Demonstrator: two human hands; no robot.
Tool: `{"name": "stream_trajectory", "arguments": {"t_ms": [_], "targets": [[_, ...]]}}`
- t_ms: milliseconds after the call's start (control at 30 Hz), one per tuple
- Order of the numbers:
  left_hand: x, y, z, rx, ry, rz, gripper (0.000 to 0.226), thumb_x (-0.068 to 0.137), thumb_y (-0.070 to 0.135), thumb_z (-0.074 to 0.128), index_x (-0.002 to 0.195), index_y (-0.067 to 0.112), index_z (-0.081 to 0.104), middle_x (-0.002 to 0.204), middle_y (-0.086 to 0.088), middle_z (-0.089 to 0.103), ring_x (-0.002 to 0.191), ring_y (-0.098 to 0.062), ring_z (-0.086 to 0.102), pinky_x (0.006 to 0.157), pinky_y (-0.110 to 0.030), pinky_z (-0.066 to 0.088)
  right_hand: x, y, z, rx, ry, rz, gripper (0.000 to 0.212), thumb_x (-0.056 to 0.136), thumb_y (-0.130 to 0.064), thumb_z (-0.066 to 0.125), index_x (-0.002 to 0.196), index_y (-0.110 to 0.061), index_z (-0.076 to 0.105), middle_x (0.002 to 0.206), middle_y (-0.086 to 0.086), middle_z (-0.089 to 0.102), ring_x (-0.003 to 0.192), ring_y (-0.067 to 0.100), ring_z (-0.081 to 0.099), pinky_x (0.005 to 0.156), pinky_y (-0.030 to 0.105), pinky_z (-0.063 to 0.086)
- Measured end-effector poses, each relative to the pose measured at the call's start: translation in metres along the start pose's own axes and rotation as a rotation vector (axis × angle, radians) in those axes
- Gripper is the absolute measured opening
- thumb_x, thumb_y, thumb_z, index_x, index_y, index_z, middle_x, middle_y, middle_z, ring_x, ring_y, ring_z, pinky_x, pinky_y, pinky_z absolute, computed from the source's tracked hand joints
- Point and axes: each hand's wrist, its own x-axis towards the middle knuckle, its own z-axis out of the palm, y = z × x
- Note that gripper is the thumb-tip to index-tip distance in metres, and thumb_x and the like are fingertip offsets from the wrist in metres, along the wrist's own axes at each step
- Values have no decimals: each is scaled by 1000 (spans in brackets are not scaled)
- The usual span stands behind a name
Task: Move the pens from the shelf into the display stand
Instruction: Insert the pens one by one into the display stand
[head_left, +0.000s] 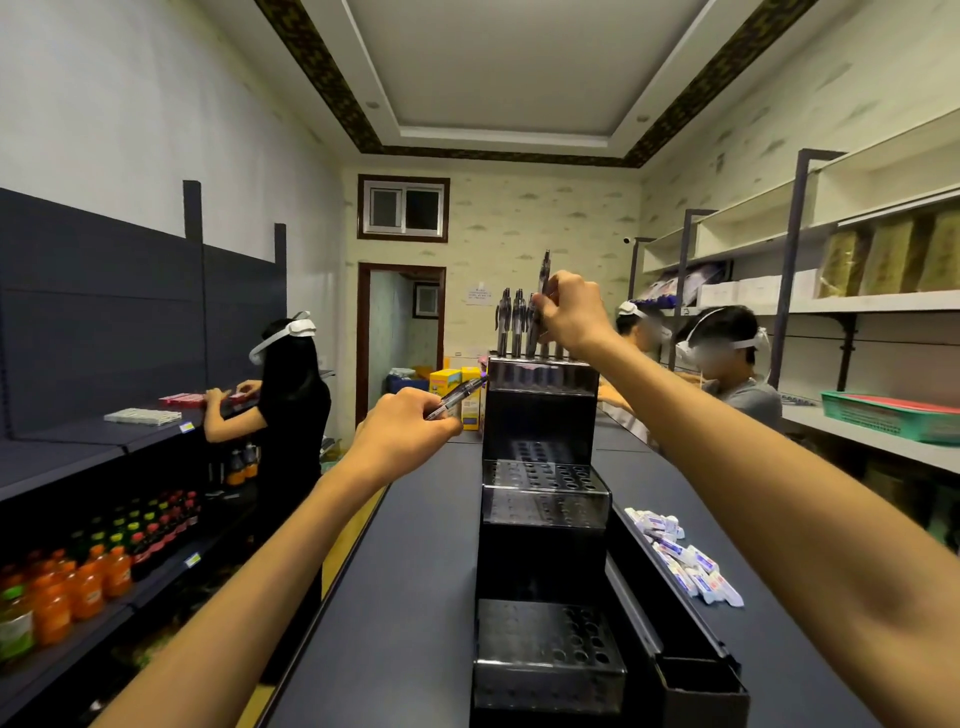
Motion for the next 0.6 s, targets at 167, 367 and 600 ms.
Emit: {"name": "stream_trajectory", "arguments": {"t_ms": [167,367,600], "targets": [[2,-5,5,5,-15,0,33,90,38,68,61,26,61,56,9,57,56,-13,55,55,-29,46,-4,8,5,-107,-120,-1,27,98,-23,67,103,3,72,101,22,73,98,34,68,90,40,54],[3,-6,10,7,-10,1,30,90,37,67,62,27,62,57,10,57,56,-12,55,54,-26,42,-11,17,9,-154,-149,38,32,96,-31,70,98,0,78,95,20,76,97,31,70,90,37,54],[5,3,17,19,14,-15,28,88,37,66,62,26,60,59,11,57,59,-11,55,55,-24,38,-25,19,2,-186,-38,-53,14,89,-11,70,97,-5,80,99,13,76,96,26,68,81,31,51]]}}
